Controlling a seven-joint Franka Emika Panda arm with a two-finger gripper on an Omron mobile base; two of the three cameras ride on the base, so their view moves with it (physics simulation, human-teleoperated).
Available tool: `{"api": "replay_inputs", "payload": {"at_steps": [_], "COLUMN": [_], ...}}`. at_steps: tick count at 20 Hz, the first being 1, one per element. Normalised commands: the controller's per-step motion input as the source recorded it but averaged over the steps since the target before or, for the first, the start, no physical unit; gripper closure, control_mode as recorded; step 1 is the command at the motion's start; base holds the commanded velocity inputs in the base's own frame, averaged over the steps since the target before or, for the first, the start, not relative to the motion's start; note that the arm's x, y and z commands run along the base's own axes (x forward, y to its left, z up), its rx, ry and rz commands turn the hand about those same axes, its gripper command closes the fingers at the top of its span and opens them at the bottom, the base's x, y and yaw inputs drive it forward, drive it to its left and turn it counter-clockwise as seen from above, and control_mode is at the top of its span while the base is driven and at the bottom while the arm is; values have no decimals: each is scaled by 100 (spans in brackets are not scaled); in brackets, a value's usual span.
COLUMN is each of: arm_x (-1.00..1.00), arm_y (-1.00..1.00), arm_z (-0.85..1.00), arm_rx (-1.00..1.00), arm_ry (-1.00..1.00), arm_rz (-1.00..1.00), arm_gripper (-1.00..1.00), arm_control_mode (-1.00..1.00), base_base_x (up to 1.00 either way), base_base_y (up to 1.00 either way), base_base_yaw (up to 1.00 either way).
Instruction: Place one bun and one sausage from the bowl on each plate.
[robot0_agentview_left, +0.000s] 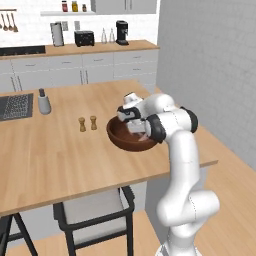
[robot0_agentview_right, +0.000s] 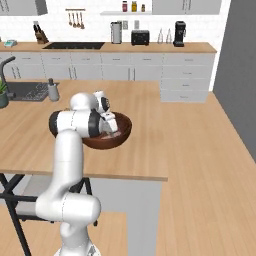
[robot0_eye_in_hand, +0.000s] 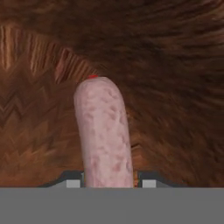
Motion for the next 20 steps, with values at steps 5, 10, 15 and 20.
{"api": "replay_inputs", "payload": {"at_steps": [5,10,15,20], "arm_x": [-100,-36,-41,-7], "arm_y": [-73,-18,-13,-28], "arm_z": [-100,-100,-100,-100], "arm_rx": [-1,-2,-5,-4], "arm_ry": [-5,-16,-26,-2], "arm_rz": [-14,-7,-1,-3], "arm_gripper": [100,100,100,100], "arm_control_mode": [-100,-100,-100,-100], "base_base_x": [0,0,0,0], "base_base_y": [0,0,0,0], "base_base_yaw": [0,0,0,0]}}
